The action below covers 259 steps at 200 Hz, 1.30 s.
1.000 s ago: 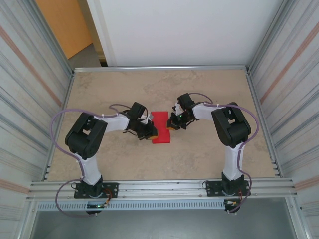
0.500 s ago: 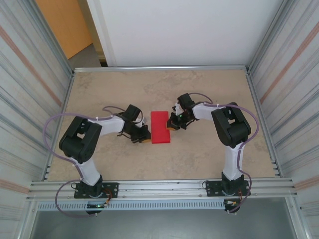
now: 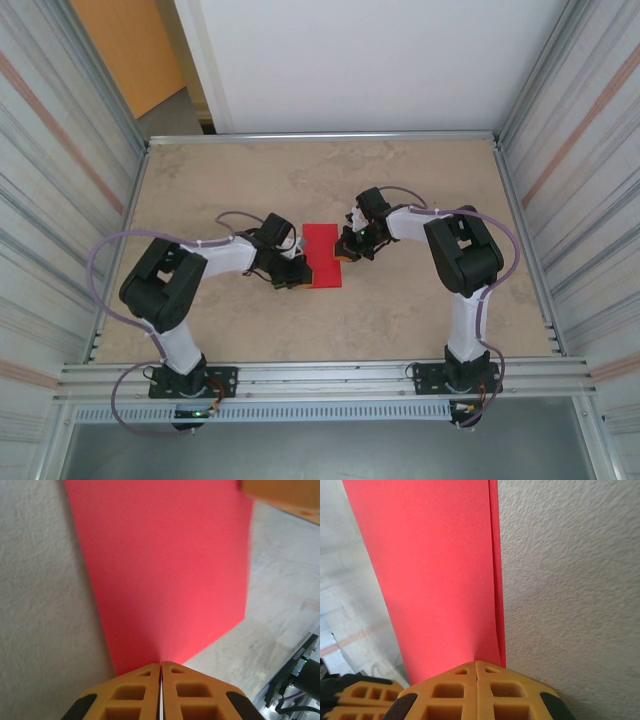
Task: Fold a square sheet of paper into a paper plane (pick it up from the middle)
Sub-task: First fold the square sheet of paper in half at the center of the table, then fold the triangle a second time at the center of the table.
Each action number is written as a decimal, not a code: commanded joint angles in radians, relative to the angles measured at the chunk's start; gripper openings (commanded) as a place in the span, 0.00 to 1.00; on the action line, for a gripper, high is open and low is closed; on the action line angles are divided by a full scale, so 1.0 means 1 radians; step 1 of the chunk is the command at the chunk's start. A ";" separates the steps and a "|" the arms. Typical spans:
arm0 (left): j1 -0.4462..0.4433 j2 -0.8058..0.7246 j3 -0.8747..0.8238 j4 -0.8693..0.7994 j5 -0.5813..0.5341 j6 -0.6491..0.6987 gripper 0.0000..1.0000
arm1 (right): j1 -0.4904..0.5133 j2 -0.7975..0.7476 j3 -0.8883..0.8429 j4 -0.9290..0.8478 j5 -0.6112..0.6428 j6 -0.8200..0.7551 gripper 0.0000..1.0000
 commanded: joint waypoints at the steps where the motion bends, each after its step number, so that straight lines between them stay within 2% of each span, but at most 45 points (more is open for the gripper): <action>1: -0.003 0.011 0.003 -0.019 0.003 0.001 0.10 | 0.021 0.193 -0.137 -0.227 0.382 0.026 0.03; 60: 0.075 -0.068 -0.096 -0.121 -0.032 0.061 0.10 | 0.021 0.189 -0.123 -0.235 0.383 0.019 0.03; 82: 0.096 -0.144 -0.097 -0.095 -0.016 0.053 0.09 | 0.021 0.176 -0.100 -0.246 0.375 0.008 0.03; 105: 0.096 -0.179 -0.080 0.014 0.024 0.009 0.10 | 0.023 0.145 -0.063 -0.254 0.350 -0.017 0.04; 139: 0.095 -0.100 -0.040 0.203 0.072 -0.080 0.12 | 0.023 0.085 0.029 -0.250 0.280 -0.085 0.09; 178: 0.097 0.050 0.103 0.196 0.054 -0.072 0.12 | 0.017 -0.028 0.114 -0.238 0.127 -0.133 0.23; 217: 0.096 0.134 0.190 0.156 0.030 -0.064 0.13 | -0.011 -0.228 -0.004 -0.150 0.108 -0.024 0.43; 259: 0.098 0.188 0.229 0.159 0.040 -0.076 0.13 | -0.017 -0.362 -0.207 -0.061 0.117 0.112 0.46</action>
